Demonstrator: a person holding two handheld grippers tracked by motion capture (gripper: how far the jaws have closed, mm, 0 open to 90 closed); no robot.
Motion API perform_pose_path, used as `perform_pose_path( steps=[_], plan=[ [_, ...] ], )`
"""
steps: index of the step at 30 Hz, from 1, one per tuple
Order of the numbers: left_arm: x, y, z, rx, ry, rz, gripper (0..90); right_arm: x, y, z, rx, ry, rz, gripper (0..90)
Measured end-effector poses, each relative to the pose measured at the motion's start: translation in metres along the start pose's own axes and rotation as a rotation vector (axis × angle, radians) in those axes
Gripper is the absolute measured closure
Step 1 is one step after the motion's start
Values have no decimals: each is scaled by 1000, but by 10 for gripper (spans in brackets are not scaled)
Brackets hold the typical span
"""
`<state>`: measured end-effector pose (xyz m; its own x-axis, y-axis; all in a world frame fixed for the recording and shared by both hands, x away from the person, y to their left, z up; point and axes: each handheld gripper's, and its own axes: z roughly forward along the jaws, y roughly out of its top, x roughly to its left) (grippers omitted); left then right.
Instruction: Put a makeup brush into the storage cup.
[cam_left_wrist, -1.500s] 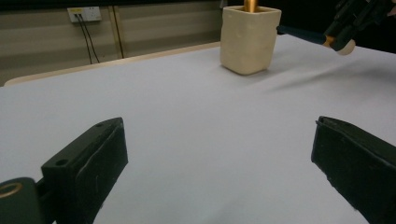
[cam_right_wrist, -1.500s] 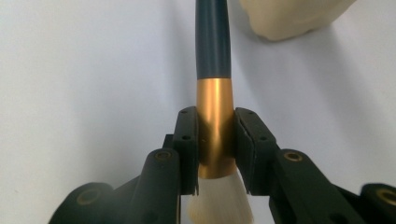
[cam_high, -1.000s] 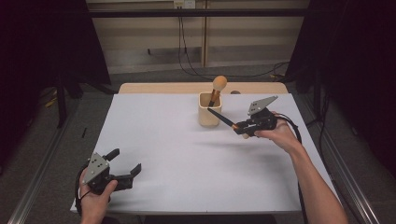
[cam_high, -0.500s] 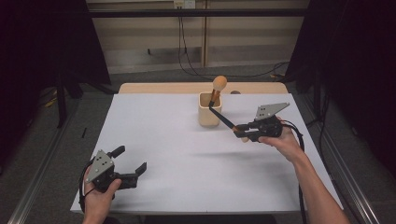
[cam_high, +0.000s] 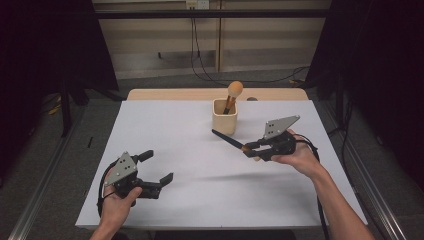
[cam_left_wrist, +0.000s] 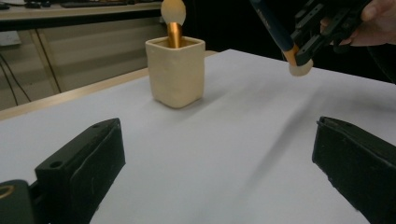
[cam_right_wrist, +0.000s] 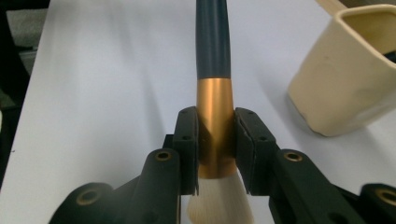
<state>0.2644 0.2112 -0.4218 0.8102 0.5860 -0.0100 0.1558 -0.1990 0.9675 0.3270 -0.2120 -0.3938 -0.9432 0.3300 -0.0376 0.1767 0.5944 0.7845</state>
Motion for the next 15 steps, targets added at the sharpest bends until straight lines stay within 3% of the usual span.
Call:
perform_pose_path(
  steps=[2,6,8,9,13,14,15],
  plan=[
    [0,1,2,6,-5,9,29,2,2,2,8,9,-15,723],
    [-2,4,11,33,-36,11,29,23,10,12,81,56,-89,723],
    [-4,6,14,57,-71,11,28,26,12,15,95,63,-98,723],
    [-5,7,16,72,-83,13,28,30,15,18,123,92,-118,723],
    [-8,13,22,87,-122,18,28,34,19,23,180,127,-132,723],
    [-9,15,24,92,-138,16,31,35,19,25,188,132,-138,723],
    [-10,18,30,116,-184,18,32,35,20,26,201,138,-139,723]
  ],
)
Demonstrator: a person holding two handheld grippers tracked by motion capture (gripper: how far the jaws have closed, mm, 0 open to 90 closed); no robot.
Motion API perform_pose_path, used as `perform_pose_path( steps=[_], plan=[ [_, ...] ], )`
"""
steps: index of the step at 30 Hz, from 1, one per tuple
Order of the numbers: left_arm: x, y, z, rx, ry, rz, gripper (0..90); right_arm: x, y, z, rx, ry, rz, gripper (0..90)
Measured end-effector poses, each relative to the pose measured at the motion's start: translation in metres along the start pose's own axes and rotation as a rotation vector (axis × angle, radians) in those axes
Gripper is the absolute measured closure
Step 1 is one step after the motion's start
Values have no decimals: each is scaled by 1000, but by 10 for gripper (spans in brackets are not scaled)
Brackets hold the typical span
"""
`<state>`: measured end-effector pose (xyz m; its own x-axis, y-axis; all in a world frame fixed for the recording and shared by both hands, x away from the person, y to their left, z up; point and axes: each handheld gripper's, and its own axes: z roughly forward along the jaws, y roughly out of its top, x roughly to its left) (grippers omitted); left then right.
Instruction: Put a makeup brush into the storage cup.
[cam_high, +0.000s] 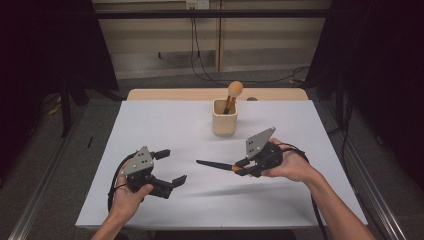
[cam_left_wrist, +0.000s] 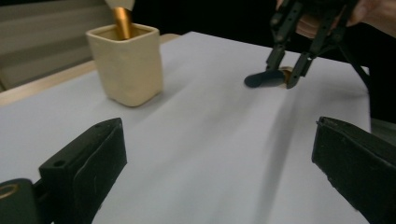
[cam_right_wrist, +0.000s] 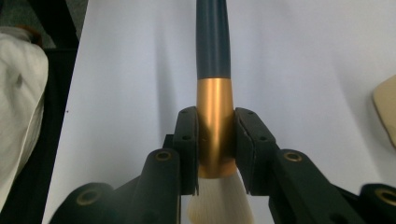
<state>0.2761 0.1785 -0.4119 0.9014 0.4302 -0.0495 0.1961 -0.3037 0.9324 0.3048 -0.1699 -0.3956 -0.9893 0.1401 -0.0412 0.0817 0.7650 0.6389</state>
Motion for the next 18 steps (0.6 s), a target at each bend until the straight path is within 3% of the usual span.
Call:
perform_pose_path(
  steps=[4,6,7,14,18],
  plan=[
    [-1,6,8,49,-39,16,50,1,2,4,42,19,-11,724],
    [-1,10,14,113,-106,8,52,3,4,4,61,29,-17,724],
    [-2,12,16,123,-117,10,52,3,4,4,61,29,-17,724],
    [-6,24,29,176,-148,37,46,4,10,6,115,54,-42,724],
    [-3,30,37,261,-195,54,47,2,11,7,139,60,-38,724]
  ],
)
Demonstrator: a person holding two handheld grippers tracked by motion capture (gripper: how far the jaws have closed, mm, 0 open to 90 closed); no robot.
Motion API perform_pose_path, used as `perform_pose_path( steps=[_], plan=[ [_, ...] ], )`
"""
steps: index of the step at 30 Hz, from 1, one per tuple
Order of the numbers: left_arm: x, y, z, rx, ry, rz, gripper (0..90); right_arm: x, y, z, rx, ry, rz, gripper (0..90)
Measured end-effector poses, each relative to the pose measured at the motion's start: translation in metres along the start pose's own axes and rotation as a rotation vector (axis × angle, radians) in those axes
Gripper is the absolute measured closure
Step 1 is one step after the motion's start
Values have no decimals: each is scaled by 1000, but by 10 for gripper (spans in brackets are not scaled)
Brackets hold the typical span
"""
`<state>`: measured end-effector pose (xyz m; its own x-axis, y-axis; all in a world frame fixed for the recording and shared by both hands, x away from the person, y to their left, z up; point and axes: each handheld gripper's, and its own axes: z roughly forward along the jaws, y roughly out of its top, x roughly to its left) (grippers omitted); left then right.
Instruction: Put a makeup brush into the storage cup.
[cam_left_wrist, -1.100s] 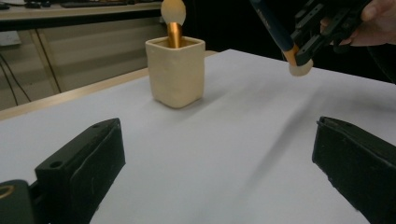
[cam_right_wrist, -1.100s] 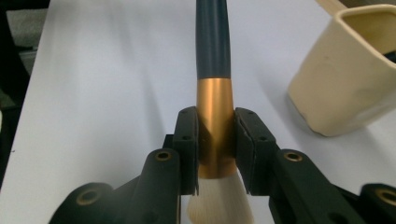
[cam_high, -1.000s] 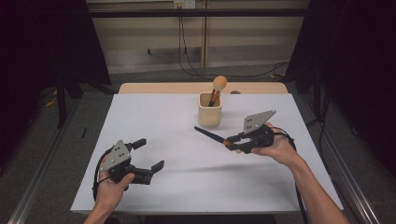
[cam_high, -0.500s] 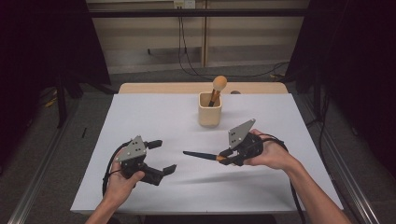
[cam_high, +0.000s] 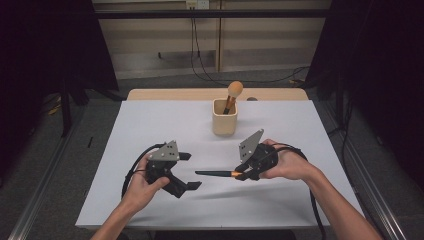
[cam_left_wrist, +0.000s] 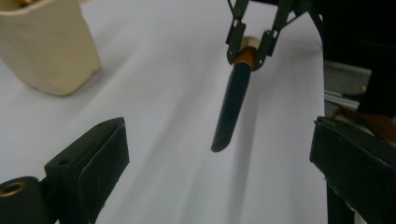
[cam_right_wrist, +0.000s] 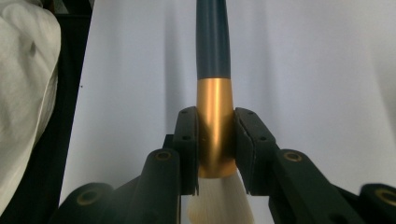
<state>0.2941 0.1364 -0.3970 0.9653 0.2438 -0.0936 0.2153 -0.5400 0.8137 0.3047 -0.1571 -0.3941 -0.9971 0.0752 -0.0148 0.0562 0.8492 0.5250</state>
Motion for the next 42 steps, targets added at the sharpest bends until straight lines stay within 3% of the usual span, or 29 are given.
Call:
perform_pose_path(
  steps=[6,12,15,20,22,25,30,34,38,39,42],
  plan=[
    [3,8,14,98,-22,41,59,-1,1,2,30,15,-4,724],
    [5,21,24,164,-58,69,72,-5,4,3,57,8,5,723],
    [6,28,27,211,-68,108,67,-5,5,3,61,12,3,723],
    [8,37,32,291,-65,117,45,-6,7,6,74,26,13,723],
    [9,39,37,331,-74,95,48,-7,7,8,73,32,13,723],
    [10,39,45,390,-80,113,57,-6,8,8,81,32,11,723],
    [11,44,52,419,-129,122,67,-6,10,9,89,32,1,724],
    [11,46,56,429,-136,124,92,-5,13,9,86,30,-5,723],
    [16,48,59,426,-111,92,110,-4,14,11,82,34,-12,723],
    [18,48,60,422,-132,86,169,-4,15,13,80,36,-14,723],
    [20,47,65,435,-154,77,189,-4,15,15,79,33,-16,723]
  ],
)
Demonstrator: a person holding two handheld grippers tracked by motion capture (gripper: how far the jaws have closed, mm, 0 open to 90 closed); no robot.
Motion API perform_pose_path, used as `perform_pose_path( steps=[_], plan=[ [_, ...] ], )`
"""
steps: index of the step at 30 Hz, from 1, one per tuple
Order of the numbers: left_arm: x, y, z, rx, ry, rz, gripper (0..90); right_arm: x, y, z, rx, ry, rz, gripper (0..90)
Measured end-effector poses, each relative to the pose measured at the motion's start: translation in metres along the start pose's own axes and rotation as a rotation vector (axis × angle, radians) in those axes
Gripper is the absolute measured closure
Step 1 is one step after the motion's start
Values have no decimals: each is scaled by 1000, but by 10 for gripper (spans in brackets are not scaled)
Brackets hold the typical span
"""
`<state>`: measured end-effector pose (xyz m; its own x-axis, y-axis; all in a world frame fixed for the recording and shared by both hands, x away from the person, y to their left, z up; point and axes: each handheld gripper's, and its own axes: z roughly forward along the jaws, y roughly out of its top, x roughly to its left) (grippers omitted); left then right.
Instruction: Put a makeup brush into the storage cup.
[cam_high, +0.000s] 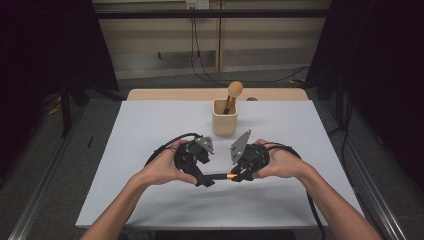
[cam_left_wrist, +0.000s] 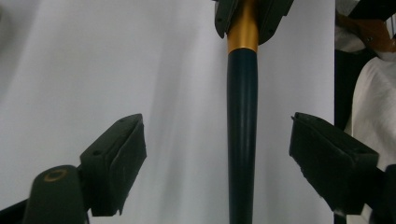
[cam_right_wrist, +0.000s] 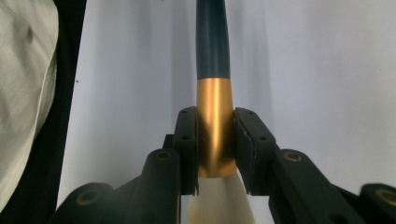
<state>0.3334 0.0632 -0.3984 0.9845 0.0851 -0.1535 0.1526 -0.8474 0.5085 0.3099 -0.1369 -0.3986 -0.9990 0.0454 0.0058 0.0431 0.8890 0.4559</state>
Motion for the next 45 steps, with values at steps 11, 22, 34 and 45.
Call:
perform_pose_path(
  steps=[11,22,34,45],
  plan=[
    [5,8,9,-5,-52,-9,359,0,4,2,-6,-7,-11,723],
    [4,12,11,-31,-41,2,526,-2,7,4,-13,-26,-16,723],
    [2,15,18,-30,-42,10,611,-4,8,2,-30,-42,-14,723],
    [3,15,19,-37,-63,17,730,-3,7,1,-42,-46,-18,723]
  ],
)
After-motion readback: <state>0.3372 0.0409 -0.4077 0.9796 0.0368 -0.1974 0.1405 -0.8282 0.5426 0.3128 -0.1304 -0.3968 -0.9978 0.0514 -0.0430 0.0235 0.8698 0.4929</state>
